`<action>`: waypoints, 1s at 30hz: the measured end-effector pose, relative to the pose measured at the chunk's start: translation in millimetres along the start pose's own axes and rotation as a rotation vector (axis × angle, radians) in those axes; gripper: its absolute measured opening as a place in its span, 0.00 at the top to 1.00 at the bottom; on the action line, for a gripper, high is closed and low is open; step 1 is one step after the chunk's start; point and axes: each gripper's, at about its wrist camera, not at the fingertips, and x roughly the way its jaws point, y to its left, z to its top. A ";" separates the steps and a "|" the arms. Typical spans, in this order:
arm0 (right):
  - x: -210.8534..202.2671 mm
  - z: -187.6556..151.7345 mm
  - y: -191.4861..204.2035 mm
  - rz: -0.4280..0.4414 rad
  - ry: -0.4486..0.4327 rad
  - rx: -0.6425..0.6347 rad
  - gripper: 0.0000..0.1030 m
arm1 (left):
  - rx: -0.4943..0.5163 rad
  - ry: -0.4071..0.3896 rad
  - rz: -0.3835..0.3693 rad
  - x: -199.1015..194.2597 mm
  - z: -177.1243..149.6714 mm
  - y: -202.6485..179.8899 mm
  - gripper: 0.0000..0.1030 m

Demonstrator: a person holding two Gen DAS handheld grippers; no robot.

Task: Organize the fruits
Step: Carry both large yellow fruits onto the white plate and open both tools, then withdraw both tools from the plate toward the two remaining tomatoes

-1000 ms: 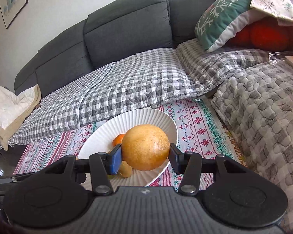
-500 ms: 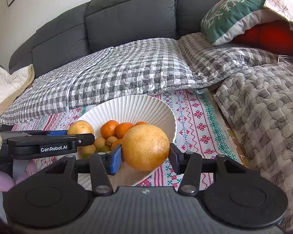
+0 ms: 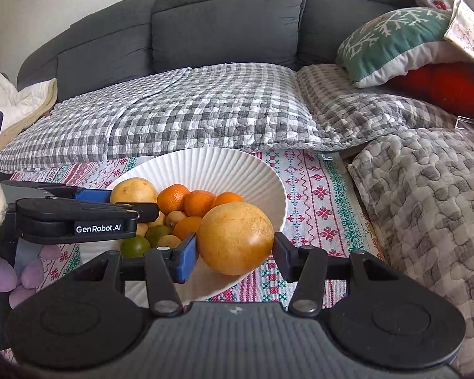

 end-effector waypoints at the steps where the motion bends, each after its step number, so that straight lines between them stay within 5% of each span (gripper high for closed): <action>1: -1.3 -0.3 0.0 0.007 -0.002 0.002 0.52 | 0.006 -0.004 0.002 -1.4 -0.5 -0.6 0.44; 14: -29.3 -1.7 -12.5 0.026 -0.044 0.064 0.21 | 0.030 -0.042 0.034 -38.2 -8.5 -7.1 0.15; 30: -67.9 -14.0 -17.9 -0.025 -0.057 0.042 0.06 | -0.031 -0.031 0.064 -89.9 -33.6 -3.1 0.09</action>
